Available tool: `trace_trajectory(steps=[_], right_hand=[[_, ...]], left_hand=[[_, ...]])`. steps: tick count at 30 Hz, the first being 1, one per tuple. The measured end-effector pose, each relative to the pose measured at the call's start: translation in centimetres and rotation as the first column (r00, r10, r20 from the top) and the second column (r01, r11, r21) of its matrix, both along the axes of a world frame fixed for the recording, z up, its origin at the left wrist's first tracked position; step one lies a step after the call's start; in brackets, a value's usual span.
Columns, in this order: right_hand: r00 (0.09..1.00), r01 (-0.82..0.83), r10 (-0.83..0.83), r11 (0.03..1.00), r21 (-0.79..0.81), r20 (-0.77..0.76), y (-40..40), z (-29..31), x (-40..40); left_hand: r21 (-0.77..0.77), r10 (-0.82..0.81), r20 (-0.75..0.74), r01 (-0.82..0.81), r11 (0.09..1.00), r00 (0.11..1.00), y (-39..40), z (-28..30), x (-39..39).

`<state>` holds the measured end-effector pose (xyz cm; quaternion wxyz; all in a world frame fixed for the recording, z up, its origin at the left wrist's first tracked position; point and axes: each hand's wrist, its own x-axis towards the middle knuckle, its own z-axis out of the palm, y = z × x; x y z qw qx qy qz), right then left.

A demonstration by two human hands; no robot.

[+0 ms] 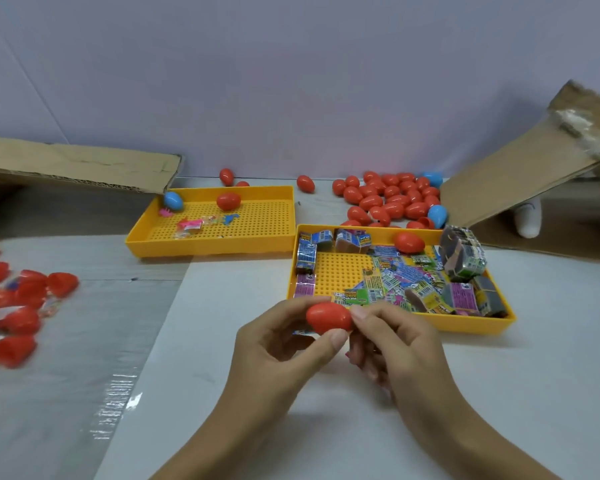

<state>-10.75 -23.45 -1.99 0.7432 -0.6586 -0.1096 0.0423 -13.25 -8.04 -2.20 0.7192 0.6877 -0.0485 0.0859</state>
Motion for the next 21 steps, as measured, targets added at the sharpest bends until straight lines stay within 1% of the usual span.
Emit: trace_trajectory(steps=[6,9,12,14,16,19,21], right_hand=[[0.995,-0.05,0.063,0.985,-0.167,0.075,0.2,0.0,-0.8],[0.999,-0.004,0.01,0.989,-0.146,0.04,0.1,-0.1,-0.6],[0.998,0.031,-0.035,0.997,-0.074,-0.048,0.0,-0.1,-0.3],[0.995,0.007,-0.01,0.999,-0.038,-0.095,-0.1,0.1,-0.3],[0.993,-0.04,0.037,0.999,-0.03,-0.108,-0.1,0.2,-0.4],[0.992,-0.08,0.073,0.995,-0.062,-0.101,-0.1,0.4,-0.4],[0.992,-0.092,0.081,0.989,-0.115,-0.097,-0.1,0.3,-0.4]], left_hand=[[-0.107,-0.071,-0.093,0.06,0.992,0.993,0.1,-0.4,0.7],[-0.146,-0.096,-0.113,0.079,0.986,0.989,0.3,-0.2,0.8],[-0.168,-0.145,-0.13,0.122,0.978,0.981,0.7,-0.3,1.0],[-0.145,-0.187,-0.116,0.17,0.975,0.975,0.8,-0.2,1.0],[-0.108,-0.205,-0.111,0.193,0.975,0.973,0.7,-0.2,1.1],[-0.078,-0.181,-0.147,0.171,0.982,0.973,0.6,-0.2,1.1],[-0.036,-0.158,-0.155,0.155,0.987,0.975,0.4,-0.3,1.1]])
